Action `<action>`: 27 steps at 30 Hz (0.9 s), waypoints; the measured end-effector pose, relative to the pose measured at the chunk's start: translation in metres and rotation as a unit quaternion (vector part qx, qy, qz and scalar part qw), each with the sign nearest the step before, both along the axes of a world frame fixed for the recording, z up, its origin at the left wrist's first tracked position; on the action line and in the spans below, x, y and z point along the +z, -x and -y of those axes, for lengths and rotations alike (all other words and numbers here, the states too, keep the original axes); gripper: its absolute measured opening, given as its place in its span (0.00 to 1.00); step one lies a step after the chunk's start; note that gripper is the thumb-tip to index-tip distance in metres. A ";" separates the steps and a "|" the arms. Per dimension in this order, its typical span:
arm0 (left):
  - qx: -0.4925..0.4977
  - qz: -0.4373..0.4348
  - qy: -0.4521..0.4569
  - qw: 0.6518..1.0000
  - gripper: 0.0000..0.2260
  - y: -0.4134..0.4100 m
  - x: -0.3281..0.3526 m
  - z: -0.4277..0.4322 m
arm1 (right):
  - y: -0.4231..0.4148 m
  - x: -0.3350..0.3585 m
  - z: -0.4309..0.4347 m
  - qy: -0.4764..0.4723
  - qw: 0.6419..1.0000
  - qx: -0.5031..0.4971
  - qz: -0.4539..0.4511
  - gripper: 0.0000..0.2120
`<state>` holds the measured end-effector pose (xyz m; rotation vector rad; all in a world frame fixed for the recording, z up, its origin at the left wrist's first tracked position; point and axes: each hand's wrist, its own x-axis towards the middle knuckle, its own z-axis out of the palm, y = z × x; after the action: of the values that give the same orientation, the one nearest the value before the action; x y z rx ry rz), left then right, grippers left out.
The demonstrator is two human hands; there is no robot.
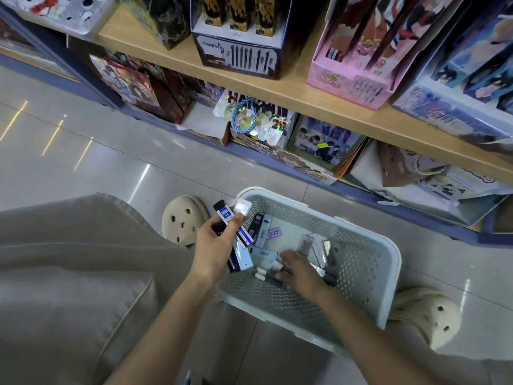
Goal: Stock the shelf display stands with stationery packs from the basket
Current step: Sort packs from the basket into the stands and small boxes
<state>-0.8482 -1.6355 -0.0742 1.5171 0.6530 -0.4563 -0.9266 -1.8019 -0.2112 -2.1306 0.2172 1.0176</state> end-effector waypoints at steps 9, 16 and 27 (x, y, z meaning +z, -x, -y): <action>0.046 -0.056 0.036 0.997 0.04 -0.005 0.009 0.006 | -0.004 -0.013 -0.011 0.054 0.992 0.117 -0.004 0.19; 0.023 -0.086 0.051 0.995 0.05 -0.003 0.016 0.006 | -0.002 0.008 -0.006 0.033 0.999 0.039 0.019 0.12; 0.023 -0.082 0.054 0.995 0.10 0.011 0.041 0.010 | -0.040 0.127 -0.004 -0.191 0.943 -0.252 0.102 0.04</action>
<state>-0.8590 -1.6457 -0.0335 1.3685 0.7780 -0.5763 -0.8864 -1.7974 -0.0843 -1.6827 0.4038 0.4852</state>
